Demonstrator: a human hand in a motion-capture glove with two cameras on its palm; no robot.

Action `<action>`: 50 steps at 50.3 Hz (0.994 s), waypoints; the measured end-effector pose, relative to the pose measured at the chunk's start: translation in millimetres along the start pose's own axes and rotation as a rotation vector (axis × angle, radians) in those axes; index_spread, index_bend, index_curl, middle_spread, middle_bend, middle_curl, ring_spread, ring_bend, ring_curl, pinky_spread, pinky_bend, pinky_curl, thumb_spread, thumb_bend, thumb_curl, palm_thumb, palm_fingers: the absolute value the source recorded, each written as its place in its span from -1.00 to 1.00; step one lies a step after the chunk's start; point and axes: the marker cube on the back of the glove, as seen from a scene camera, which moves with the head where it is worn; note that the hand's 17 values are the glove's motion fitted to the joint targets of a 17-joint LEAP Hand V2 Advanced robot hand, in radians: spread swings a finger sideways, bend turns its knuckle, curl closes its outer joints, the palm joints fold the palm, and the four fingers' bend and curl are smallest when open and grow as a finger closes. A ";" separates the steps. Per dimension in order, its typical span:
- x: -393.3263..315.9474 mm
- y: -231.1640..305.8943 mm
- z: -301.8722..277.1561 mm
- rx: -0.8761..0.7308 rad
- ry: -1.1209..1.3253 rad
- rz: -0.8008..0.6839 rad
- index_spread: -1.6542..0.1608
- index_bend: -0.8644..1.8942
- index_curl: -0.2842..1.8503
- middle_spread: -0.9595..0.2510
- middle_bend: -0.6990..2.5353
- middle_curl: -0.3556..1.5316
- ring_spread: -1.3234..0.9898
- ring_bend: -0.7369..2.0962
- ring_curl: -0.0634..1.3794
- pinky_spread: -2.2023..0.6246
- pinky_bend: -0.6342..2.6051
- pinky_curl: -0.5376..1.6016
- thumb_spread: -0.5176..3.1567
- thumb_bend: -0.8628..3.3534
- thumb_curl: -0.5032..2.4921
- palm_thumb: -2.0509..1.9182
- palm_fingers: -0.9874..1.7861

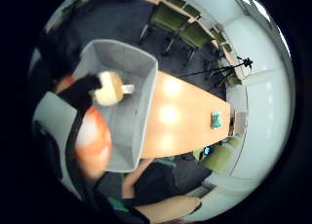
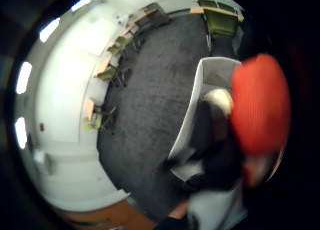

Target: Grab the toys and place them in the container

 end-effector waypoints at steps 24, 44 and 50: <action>-23.6 41.5 0.9 -0.040 0.032 -0.158 0.51 -0.34 -0.18 0.50 -0.42 -0.01 0.02 -0.10 -0.42 0.52 0.06 -0.15 -0.15 -0.65 -0.37 -0.06 -0.42; 187.0 90.6 -31.6 -0.032 0.157 0.106 0.53 -0.27 -0.34 0.44 -0.41 -0.06 -0.08 -0.15 -0.45 0.51 -0.09 -0.22 -0.16 -0.64 -0.51 -0.05 -0.33; 248.6 111.7 -34.1 -0.048 0.149 0.156 0.52 -0.25 -0.34 0.41 -0.41 -0.08 -0.09 -0.17 -0.46 0.51 -0.11 -0.22 -0.16 -0.64 -0.53 -0.04 -0.30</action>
